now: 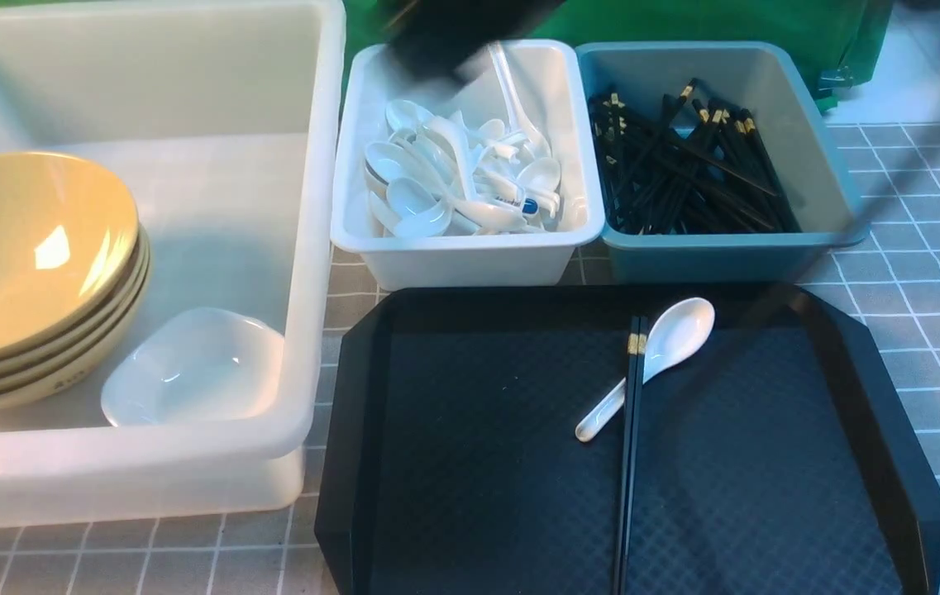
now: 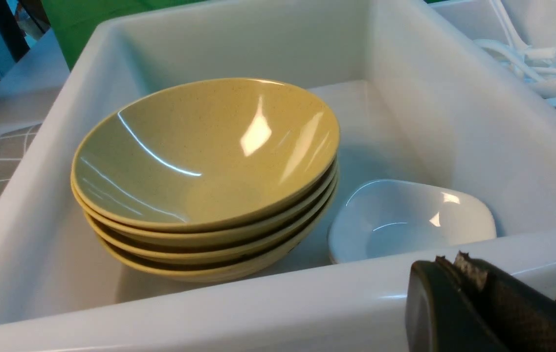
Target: On grey table put chopsticks spoon bowls plates into blue grey white boxes.
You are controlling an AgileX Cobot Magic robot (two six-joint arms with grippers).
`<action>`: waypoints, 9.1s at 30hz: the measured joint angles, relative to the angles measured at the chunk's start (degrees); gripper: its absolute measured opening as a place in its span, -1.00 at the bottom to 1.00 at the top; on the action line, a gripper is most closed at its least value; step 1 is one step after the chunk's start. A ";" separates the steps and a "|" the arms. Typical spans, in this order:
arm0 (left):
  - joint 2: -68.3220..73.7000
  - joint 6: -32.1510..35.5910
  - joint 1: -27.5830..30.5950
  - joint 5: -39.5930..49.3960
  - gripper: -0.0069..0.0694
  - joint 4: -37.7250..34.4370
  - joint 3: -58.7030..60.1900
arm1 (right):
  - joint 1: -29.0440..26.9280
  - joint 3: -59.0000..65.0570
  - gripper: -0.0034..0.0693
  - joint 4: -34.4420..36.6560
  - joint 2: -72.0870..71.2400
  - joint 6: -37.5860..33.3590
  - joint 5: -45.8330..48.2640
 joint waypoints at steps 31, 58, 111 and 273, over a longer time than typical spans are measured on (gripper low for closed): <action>0.00 0.00 0.00 -1.07 -0.85 -0.22 0.77 | -4.69 72.70 0.38 16.29 -7.45 16.96 -46.77; 0.00 -0.05 0.00 -2.86 -0.85 -0.22 1.55 | -7.27 60.78 -0.50 10.79 -23.28 -4.29 -51.92; 0.00 -0.05 0.00 -3.33 -0.85 0.00 2.01 | -13.02 58.20 -0.76 20.79 -9.02 1.85 -35.08; -1.84 -5.99 0.70 -23.28 -0.85 -2.11 24.88 | -37.00 126.02 -0.69 -0.91 -109.07 10.03 -43.57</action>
